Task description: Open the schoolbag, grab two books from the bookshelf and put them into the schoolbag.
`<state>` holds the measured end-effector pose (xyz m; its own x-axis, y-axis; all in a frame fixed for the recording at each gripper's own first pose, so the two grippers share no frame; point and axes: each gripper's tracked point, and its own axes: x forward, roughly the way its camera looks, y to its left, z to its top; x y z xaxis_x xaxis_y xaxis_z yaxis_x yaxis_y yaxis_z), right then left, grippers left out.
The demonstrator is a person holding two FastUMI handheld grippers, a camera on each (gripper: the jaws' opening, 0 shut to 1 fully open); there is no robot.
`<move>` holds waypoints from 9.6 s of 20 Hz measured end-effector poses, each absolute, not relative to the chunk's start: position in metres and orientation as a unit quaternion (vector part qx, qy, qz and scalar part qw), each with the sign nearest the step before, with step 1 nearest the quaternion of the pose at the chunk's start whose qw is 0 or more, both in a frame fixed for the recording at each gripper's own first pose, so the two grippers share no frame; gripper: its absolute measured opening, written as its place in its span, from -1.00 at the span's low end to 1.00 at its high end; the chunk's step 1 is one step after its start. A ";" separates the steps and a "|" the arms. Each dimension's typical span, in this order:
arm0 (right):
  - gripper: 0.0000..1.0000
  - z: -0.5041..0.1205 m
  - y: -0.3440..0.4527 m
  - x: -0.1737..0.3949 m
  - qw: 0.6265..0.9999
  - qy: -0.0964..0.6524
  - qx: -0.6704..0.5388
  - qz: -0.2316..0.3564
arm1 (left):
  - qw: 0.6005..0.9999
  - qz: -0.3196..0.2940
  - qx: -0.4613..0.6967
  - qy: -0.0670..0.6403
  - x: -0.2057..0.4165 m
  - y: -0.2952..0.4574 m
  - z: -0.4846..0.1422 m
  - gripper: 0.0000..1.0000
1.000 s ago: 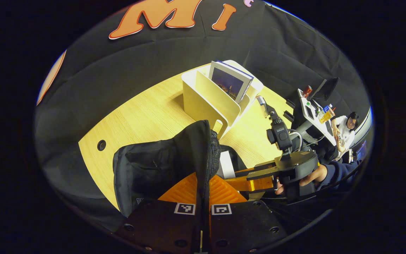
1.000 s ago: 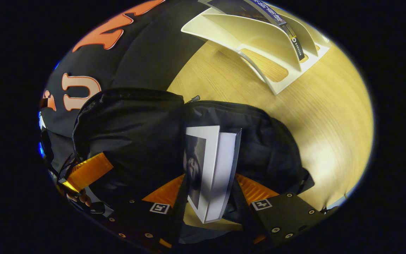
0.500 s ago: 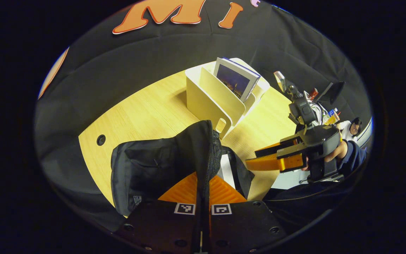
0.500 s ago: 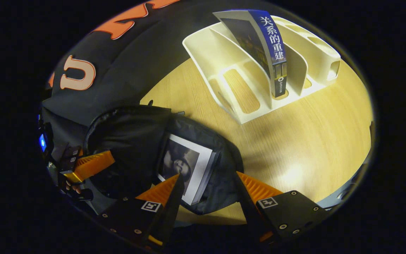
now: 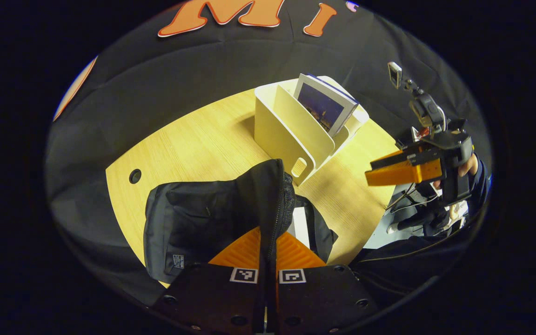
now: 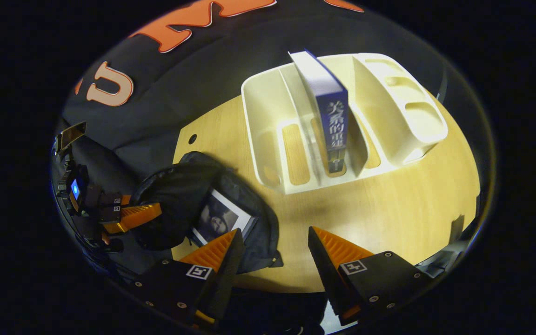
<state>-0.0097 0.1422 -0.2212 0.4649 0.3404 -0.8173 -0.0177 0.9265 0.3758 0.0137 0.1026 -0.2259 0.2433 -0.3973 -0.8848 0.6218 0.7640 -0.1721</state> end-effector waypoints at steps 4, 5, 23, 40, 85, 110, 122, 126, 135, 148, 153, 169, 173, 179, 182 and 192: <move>0.69 -0.194 0.113 0.016 0.852 0.500 0.114 0.109 | 0.783 -0.314 0.104 0.527 0.015 0.102 -0.228 -0.94; 0.69 -0.189 0.109 0.022 0.853 0.499 0.106 0.109 | 0.783 -0.311 0.104 0.529 0.015 0.103 -0.228 -0.94; 0.70 -0.164 0.076 0.141 0.841 0.529 0.042 0.105 | 0.783 -0.278 0.103 0.547 0.021 0.105 -0.235 -0.94; -0.14 -0.204 0.072 0.172 0.810 0.583 0.023 0.062 | 0.791 -0.243 0.088 0.555 0.023 0.105 -0.243 -0.94; -0.37 -0.178 0.112 -0.083 0.819 0.475 0.315 0.063 | 0.783 -0.331 0.132 0.510 -0.001 0.109 -0.231 -0.94; -0.37 -0.231 0.257 -0.055 0.759 0.413 0.472 0.177 | 0.804 -0.336 0.114 0.477 -0.006 0.119 -0.182 -0.95; -0.38 -0.256 0.320 -0.016 0.750 0.393 0.500 0.179 | 0.803 -0.344 0.106 0.475 -0.007 0.108 -0.179 -0.95; -0.36 -0.264 0.321 -0.004 0.766 0.376 0.496 0.159 | 0.804 -0.341 0.092 0.478 -0.005 0.108 -0.181 -0.94; -0.41 -0.245 0.294 0.008 0.793 0.288 0.530 0.084 | 0.800 -0.355 0.073 0.478 0.006 0.111 -0.192 -0.94; -0.29 -0.283 0.360 -0.029 0.752 0.360 0.537 0.125 | 0.785 -0.382 0.118 0.473 -0.014 0.087 -0.202 -0.94; -0.05 -0.304 0.374 -0.037 0.742 0.438 0.491 0.128 | 0.786 -0.374 0.119 0.477 -0.016 0.090 -0.204 -0.94; 0.75 -0.254 0.176 -0.026 0.854 0.408 0.292 0.138 | 0.825 -0.246 0.097 0.500 -0.049 0.038 -0.235 -0.53; 0.97 -0.246 0.133 -0.025 0.875 0.389 0.254 0.137 | 0.836 -0.219 0.089 0.495 -0.055 0.018 -0.234 -0.29; 0.97 -0.226 0.085 -0.026 0.900 0.359 0.205 0.141 | 0.855 -0.208 0.056 0.471 -0.066 -0.029 -0.221 0.34; 0.96 -0.206 0.063 -0.024 0.920 0.325 0.172 0.137 | 0.873 -0.196 0.049 0.444 -0.065 -0.047 -0.210 0.60; 0.97 -0.114 0.020 -0.027 0.975 0.176 0.069 0.118 | 0.955 -0.151 0.016 0.255 -0.053 -0.087 -0.136 0.84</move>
<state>-0.0274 0.0204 -0.1137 0.9099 0.2548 -0.3273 -0.2065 0.9626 0.1753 -0.0531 -0.0867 -0.1358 0.8241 -0.2801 -0.4923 0.2964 0.9539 -0.0465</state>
